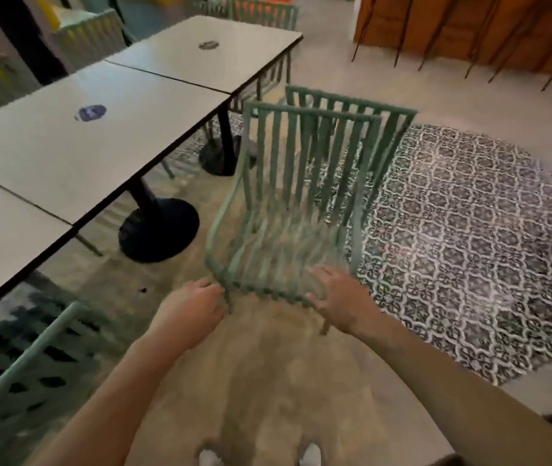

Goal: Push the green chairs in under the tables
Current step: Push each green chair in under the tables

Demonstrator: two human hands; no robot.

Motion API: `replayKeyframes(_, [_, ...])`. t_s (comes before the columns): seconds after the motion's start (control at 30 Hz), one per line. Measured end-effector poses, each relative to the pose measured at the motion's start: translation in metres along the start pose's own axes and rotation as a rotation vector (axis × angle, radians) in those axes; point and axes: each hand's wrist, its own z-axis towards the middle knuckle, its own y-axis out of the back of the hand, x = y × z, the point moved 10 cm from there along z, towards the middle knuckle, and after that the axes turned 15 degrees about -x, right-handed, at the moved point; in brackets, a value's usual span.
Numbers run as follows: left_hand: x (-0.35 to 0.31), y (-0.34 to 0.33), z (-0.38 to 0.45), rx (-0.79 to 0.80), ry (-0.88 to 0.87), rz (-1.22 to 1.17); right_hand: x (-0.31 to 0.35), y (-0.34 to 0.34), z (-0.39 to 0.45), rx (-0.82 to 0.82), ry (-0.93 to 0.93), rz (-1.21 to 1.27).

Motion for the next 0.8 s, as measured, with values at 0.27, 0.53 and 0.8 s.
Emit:
replayKeyframes(0.27, [-0.186,0.033,0.126,-0.126,-0.215,0.021,-0.112,0.112,0.034,-0.161,-0.032,-0.064])
replayKeyframes(0.53, [-0.289,0.027,0.274,-0.143,-0.347,0.041,-0.229,0.155,0.122,-0.224,-0.159,-0.079])
replayKeyframes(0.8, [-0.34,0.054,0.411,-0.138,-0.383,0.061,-0.301,0.202,0.222,-0.257,-0.215,-0.049])
